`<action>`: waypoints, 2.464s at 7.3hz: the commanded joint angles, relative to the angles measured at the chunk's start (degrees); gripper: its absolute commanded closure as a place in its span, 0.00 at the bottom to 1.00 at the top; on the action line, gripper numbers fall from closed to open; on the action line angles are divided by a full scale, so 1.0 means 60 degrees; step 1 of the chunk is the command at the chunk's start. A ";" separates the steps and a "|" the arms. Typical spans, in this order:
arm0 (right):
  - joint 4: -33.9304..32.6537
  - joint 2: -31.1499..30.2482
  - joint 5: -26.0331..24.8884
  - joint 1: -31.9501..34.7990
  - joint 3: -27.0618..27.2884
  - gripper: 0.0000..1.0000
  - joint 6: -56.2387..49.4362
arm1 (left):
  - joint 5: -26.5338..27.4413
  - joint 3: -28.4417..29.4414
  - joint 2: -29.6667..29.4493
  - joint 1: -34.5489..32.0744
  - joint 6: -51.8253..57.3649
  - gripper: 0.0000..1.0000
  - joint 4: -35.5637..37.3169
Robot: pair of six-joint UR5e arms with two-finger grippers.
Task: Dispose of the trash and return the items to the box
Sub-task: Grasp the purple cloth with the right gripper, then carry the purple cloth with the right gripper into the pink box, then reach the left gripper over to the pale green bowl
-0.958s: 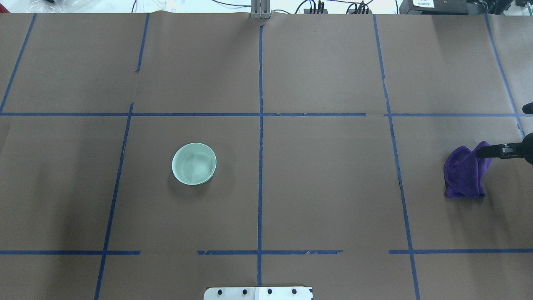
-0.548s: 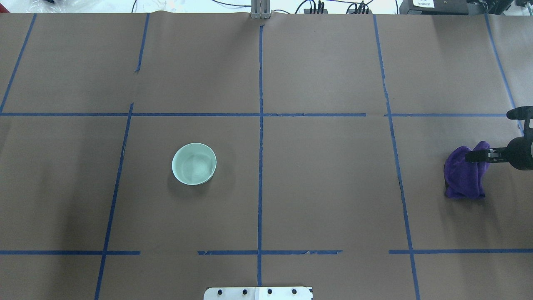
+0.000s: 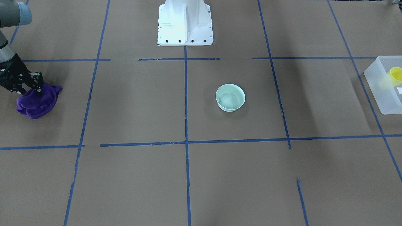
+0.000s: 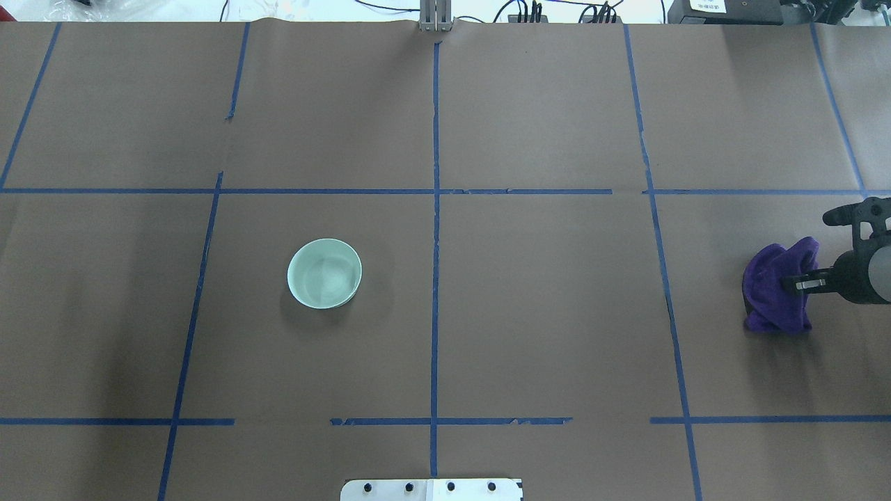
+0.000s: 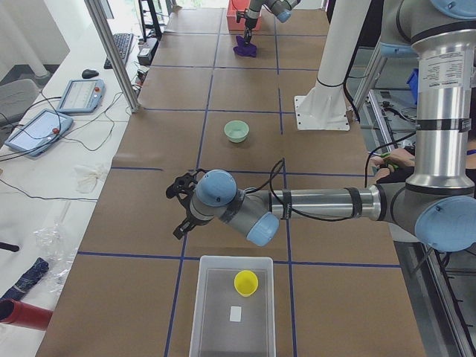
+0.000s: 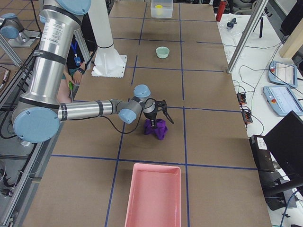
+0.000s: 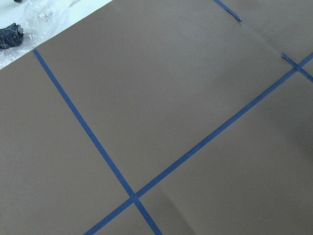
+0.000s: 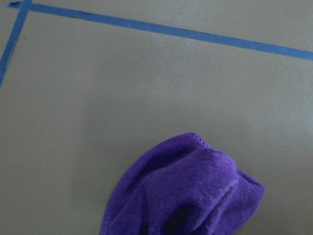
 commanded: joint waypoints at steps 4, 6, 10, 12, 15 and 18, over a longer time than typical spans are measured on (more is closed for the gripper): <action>-0.1071 -0.0313 0.3427 0.4694 0.0195 1.00 -0.6803 | 0.0000 0.0003 0.0098 0.0000 0.0000 0.00 0.0029; -0.3716 0.0036 0.4317 0.7278 0.0209 1.00 -1.0728 | 0.0044 -0.0593 0.0054 0.0000 0.0000 0.00 0.1107; -0.7408 0.1022 0.3688 1.0114 -0.1755 0.22 -1.6546 | 0.0349 -0.1137 -0.0018 0.0116 -0.1751 0.00 0.1186; -0.6853 0.1095 0.4796 1.0102 -0.2589 0.00 -1.4325 | 0.1140 -0.1883 -0.0222 0.1007 -0.3768 0.00 0.1186; -0.4283 0.1007 0.4963 0.9329 -0.2574 0.00 -0.9836 | 0.2644 -0.3783 -0.0763 0.3709 -0.8508 0.00 0.1841; -0.3687 0.0904 0.4949 0.9047 -0.2588 0.00 -0.9516 | 0.4780 -0.4494 -0.1670 0.6918 -1.2846 0.00 0.2168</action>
